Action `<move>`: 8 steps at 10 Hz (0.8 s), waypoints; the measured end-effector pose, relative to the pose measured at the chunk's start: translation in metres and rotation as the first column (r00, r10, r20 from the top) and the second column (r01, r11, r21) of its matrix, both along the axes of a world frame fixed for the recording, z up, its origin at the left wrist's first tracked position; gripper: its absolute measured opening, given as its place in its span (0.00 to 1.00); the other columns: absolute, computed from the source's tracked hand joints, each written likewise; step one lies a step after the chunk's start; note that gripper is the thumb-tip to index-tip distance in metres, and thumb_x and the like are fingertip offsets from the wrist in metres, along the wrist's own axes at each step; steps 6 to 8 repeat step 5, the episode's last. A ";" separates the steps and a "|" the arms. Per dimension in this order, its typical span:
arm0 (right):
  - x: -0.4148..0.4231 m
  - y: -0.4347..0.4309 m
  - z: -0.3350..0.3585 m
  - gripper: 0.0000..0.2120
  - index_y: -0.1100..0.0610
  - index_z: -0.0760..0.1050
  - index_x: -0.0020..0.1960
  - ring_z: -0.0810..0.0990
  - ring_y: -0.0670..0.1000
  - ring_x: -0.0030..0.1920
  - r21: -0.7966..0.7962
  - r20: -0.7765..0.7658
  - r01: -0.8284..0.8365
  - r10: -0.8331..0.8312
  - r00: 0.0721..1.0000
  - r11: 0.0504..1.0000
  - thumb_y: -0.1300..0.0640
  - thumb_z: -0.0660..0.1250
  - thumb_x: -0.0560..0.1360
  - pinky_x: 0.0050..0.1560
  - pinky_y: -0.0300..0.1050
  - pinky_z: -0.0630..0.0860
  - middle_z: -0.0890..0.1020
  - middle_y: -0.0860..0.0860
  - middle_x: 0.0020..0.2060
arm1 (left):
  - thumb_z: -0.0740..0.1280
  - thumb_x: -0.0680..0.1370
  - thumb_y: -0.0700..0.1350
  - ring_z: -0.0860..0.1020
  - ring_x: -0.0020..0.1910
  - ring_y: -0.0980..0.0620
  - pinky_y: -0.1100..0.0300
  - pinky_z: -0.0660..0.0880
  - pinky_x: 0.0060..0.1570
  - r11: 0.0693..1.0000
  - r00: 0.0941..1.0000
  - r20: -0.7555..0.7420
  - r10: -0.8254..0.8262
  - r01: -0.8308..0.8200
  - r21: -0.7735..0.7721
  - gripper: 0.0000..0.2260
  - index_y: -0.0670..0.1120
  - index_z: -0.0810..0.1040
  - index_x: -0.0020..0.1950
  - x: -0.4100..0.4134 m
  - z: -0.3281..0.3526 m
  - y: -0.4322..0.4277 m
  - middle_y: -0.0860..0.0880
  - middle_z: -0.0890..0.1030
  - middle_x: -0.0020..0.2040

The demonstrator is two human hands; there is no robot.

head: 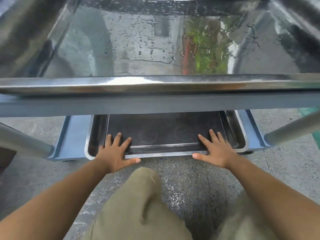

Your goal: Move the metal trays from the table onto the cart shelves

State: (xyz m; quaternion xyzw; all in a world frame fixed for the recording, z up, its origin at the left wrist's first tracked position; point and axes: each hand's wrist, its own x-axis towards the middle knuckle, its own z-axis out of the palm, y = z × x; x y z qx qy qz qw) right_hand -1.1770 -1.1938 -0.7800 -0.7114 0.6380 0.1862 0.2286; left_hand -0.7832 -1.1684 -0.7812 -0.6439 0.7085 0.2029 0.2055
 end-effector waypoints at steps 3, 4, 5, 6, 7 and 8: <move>0.019 0.041 0.087 0.37 0.52 0.47 0.80 0.55 0.60 0.77 0.019 0.098 0.129 -0.130 0.987 0.991 0.38 0.58 0.78 0.76 0.56 0.58 0.55 0.59 0.78 | 0.57 0.75 0.69 0.57 0.76 0.40 0.34 0.60 0.70 0.992 0.997 0.028 0.071 -0.074 0.100 0.35 0.54 0.57 0.77 -0.009 0.070 0.017 0.45 0.58 0.77; 0.021 0.054 0.144 0.30 0.55 0.59 0.76 0.69 0.58 0.70 0.178 0.158 0.152 -0.181 0.971 0.972 0.43 0.60 0.79 0.69 0.50 0.67 0.68 0.58 0.73 | 0.61 0.78 0.59 0.72 0.67 0.41 0.46 0.71 0.65 0.983 0.989 -0.053 0.136 -0.128 0.132 0.25 0.46 0.70 0.71 -0.012 0.129 0.030 0.42 0.73 0.69; 0.022 0.063 0.206 0.25 0.55 0.68 0.72 0.73 0.57 0.67 0.312 0.159 0.155 -0.212 0.964 0.937 0.43 0.59 0.80 0.65 0.48 0.70 0.74 0.56 0.69 | 0.61 0.80 0.53 0.76 0.62 0.43 0.53 0.73 0.61 0.974 0.970 -0.144 0.197 -0.177 0.140 0.20 0.42 0.75 0.65 -0.021 0.192 0.045 0.41 0.78 0.64; 0.022 0.063 0.206 0.25 0.55 0.68 0.72 0.73 0.57 0.67 0.312 0.159 0.155 -0.212 0.964 0.937 0.43 0.59 0.80 0.65 0.48 0.70 0.74 0.56 0.69 | 0.61 0.80 0.53 0.76 0.62 0.43 0.53 0.73 0.61 0.974 0.970 -0.144 0.197 -0.177 0.140 0.20 0.42 0.75 0.65 -0.021 0.192 0.045 0.41 0.78 0.64; 0.022 0.063 0.206 0.25 0.55 0.68 0.72 0.73 0.57 0.67 0.312 0.159 0.155 -0.212 0.964 0.937 0.43 0.59 0.80 0.65 0.48 0.70 0.74 0.56 0.69 | 0.61 0.80 0.53 0.76 0.62 0.43 0.53 0.73 0.61 0.974 0.970 -0.144 0.197 -0.177 0.140 0.20 0.42 0.75 0.65 -0.021 0.192 0.045 0.41 0.78 0.64; 0.022 0.063 0.206 0.25 0.55 0.68 0.72 0.73 0.57 0.67 0.312 0.159 0.155 -0.212 0.964 0.937 0.43 0.59 0.80 0.65 0.48 0.70 0.74 0.56 0.69 | 0.61 0.80 0.53 0.76 0.62 0.43 0.53 0.73 0.61 0.974 0.970 -0.144 0.197 -0.177 0.140 0.20 0.42 0.75 0.65 -0.021 0.192 0.045 0.41 0.78 0.64</move>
